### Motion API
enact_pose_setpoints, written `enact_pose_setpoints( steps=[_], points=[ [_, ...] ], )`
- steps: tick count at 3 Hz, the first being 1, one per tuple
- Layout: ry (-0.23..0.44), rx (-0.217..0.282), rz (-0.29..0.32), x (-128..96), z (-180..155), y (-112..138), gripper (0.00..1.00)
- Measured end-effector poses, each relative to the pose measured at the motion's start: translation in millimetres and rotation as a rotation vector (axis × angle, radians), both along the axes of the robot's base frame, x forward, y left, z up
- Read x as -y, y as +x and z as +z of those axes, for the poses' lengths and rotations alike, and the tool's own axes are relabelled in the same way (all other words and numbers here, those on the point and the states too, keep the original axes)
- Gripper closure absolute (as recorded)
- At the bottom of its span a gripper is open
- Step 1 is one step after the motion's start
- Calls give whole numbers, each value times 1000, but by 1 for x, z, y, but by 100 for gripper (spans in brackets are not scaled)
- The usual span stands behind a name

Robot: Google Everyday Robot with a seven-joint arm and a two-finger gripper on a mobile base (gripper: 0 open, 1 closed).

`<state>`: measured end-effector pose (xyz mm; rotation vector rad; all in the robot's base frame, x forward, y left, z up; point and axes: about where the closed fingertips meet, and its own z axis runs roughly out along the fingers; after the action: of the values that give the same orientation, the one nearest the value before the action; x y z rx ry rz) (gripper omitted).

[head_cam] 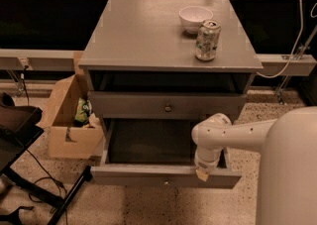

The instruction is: Open middle drawer

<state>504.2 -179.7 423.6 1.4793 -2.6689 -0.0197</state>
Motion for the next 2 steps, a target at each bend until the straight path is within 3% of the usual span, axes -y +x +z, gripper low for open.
enact_pose_setpoints(
  steps=[2],
  points=[
    [0, 0, 0, 0, 1, 0, 100]
  ],
)
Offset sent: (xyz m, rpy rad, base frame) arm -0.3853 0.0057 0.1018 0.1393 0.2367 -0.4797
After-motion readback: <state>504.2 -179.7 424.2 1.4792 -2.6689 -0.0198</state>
